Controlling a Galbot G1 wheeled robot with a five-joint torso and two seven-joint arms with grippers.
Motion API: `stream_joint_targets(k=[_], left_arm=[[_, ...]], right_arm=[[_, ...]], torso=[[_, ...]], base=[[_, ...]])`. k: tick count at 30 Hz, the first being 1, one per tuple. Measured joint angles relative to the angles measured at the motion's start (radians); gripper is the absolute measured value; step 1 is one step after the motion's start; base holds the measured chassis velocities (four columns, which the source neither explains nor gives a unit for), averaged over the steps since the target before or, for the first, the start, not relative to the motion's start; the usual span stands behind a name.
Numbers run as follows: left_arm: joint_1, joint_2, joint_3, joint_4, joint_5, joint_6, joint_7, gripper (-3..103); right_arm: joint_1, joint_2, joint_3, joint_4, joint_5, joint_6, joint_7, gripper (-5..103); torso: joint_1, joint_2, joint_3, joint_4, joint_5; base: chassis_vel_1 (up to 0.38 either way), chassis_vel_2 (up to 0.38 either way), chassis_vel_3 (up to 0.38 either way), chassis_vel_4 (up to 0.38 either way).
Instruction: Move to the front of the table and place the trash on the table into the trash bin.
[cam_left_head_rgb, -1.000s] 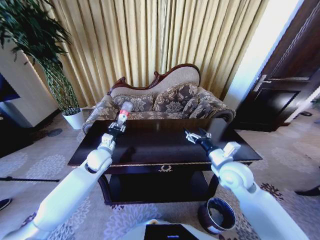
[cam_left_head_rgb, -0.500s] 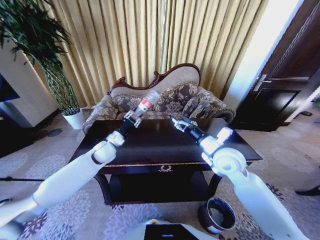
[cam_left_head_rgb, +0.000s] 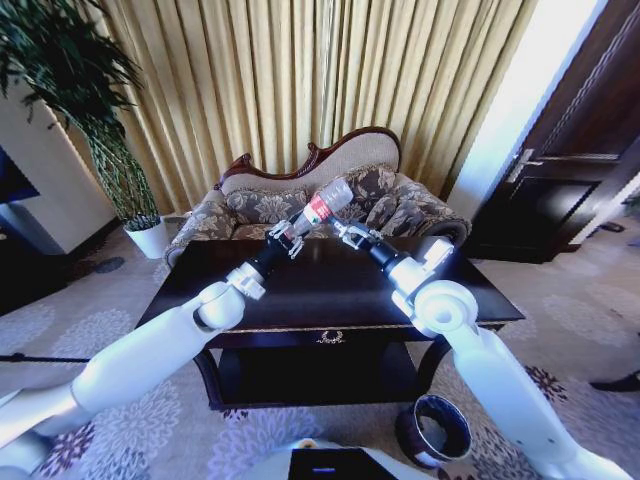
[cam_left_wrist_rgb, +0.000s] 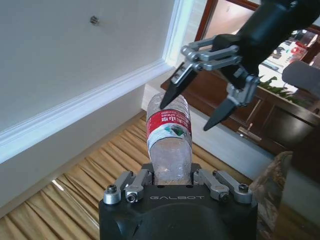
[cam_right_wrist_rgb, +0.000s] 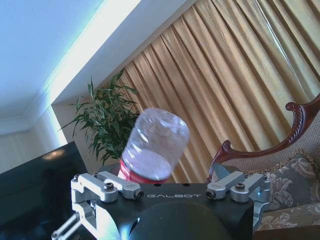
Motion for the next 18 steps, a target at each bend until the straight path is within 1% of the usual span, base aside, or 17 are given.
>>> stream_joint_targets(k=[4, 11, 13, 14, 15, 16, 18], left_arm=[[0.003, 0.027, 0.03, -0.027, -0.001, 0.0, 0.006, 31], [0.001, 0.033, 0.054, -0.047, 0.0, 0.004, 0.008, 31], [0.001, 0.032, 0.06, -0.055, 0.0, 0.01, 0.009, 31], [0.001, 0.032, 0.062, -0.058, 0.0, 0.011, 0.012, 31], [0.001, 0.033, 0.065, -0.063, 0.0, 0.012, 0.018, 31], [0.001, 0.033, 0.065, -0.063, 0.0, 0.012, 0.018, 31], [0.003, 0.035, 0.068, -0.069, -0.003, 0.018, 0.022, 31]], right_arm=[[0.0, 0.0, -0.006, 0.01, -0.009, 0.0, 0.0, 100], [-0.012, 0.006, -0.015, 0.019, -0.034, 0.0, -0.001, 101], [-0.016, 0.006, -0.017, 0.021, -0.043, 0.0, -0.001, 92], [-0.019, 0.005, -0.017, 0.023, -0.045, 0.0, -0.001, 92], [-0.023, 0.003, -0.017, 0.025, -0.047, 0.0, -0.001, 86], [-0.023, 0.003, -0.017, 0.025, -0.047, 0.0, -0.001, 86], [-0.027, 0.0, -0.013, 0.027, -0.047, 0.0, -0.001, 76]], torso=[[0.0, 0.0, 0.0, 0.0, 0.0001], [0.0, 0.0, 0.0, -0.0001, 0.0001], [0.0, 0.0, 0.0, -0.0001, 0.0001], [0.0, 0.0, 0.0, -0.0001, 0.0002], [0.0, 0.0, 0.0, -0.0001, 0.0001], [0.0, 0.0, 0.0, -0.0001, 0.0001], [0.0, 0.0, 0.0, 0.0, 0.0001]], base=[[0.0, 0.0, 0.0, 0.0], [0.0, 0.0, 0.0, 0.0], [0.0, 0.0, 0.0, 0.0], [0.0, 0.0, 0.0, 0.0], [0.0, 0.0, 0.0, 0.0], [0.0, 0.0, 0.0, 0.0], [0.0, 0.0, 0.0, 0.0]])
